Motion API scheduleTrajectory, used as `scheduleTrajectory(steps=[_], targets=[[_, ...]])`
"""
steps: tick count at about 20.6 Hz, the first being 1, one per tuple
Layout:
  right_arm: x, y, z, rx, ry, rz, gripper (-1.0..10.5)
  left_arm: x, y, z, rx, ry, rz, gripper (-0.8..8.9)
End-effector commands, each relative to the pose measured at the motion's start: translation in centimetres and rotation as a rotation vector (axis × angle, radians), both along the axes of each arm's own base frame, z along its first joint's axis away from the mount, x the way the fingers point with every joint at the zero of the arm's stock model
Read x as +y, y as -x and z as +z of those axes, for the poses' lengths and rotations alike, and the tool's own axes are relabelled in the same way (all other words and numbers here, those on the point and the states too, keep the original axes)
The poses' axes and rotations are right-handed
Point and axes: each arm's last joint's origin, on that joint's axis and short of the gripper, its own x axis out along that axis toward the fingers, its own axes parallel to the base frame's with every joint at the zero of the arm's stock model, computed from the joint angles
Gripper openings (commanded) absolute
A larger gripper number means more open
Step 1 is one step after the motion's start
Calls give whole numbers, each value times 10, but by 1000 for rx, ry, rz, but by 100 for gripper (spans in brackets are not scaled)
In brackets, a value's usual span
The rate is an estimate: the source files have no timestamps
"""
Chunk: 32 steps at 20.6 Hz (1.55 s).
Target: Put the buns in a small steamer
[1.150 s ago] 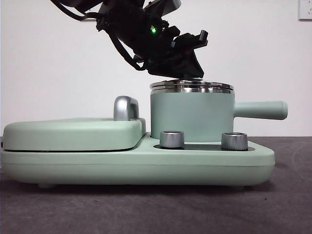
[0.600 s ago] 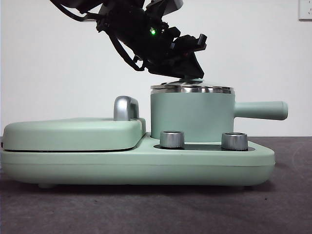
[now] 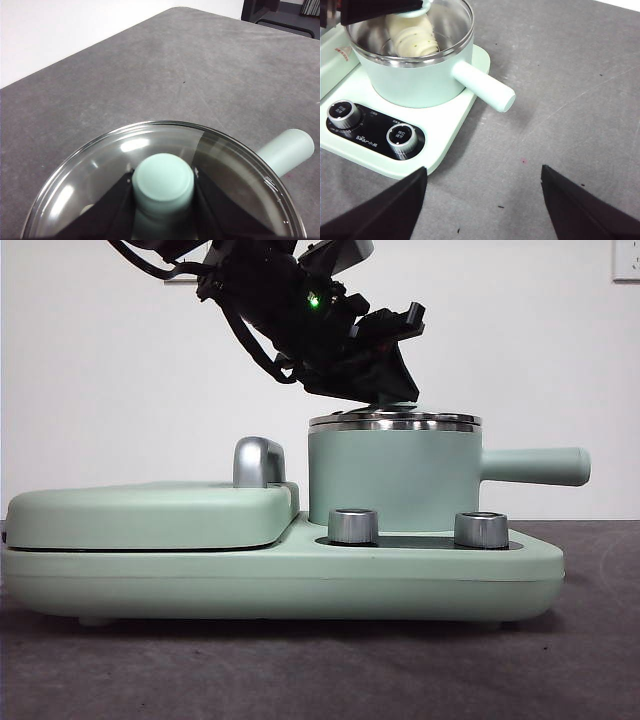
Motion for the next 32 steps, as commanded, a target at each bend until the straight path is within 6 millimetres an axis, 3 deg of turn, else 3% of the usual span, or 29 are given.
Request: scheduleTrajectory(steps=[1, 3, 5, 8, 14, 18, 23, 32], targets=[[1, 0, 2, -5, -14, 0, 362, -6, 1, -14, 39, -47, -15, 100], [1, 0, 2, -5, -15, 0, 362, -6, 1, -12, 31, -32, -13, 220], [1, 0, 2, -4, -14, 0, 362, -5, 2, -7, 26, -21, -11, 230], [1, 0, 2, -4, -14, 0, 362, 1, 9, 11, 45, 19, 5, 321], [1, 0, 2, -3, -20, 10, 362, 40, 45, 60, 211, 36, 72, 321], [3, 0, 3, 8, -58, 75, 363, 70, 73, 80, 309, -27, 103, 320], [7, -4, 7, -22, -101, 128, 363, 106, 96, 87, 405, -105, 163, 312], [26, -40, 7, 3, -179, 222, 363, 165, 132, 72, 374, 4, 334, 312]])
